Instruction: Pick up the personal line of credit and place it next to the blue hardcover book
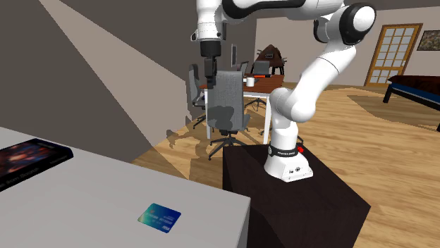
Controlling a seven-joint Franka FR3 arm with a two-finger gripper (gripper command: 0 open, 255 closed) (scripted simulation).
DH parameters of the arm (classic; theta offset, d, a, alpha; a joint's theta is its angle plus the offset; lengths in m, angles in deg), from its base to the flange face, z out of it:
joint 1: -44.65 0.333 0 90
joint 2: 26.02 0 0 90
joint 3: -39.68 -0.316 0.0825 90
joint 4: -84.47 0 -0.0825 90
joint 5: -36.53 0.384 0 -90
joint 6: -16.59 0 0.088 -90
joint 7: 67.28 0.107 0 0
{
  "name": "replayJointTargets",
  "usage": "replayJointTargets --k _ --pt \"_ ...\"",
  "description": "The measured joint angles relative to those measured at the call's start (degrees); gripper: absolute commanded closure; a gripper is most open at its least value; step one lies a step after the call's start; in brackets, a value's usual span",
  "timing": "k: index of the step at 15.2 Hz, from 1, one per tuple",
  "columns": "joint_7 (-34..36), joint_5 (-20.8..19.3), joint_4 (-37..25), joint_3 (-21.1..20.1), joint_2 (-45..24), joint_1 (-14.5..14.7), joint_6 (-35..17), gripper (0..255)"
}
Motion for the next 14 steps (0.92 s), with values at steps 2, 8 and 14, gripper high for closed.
replayJointTargets --k 2,8,14 --pt "0.8 0.3 0.5 -0.6 0.1 0.2 -0.6 0" --pt "10.2 4.0 2.9 -8.0 -2.7 2.0 -7.2 0" --pt "20.4 6.3 2.6 -15.7 -9.3 3.3 -15.1 0"
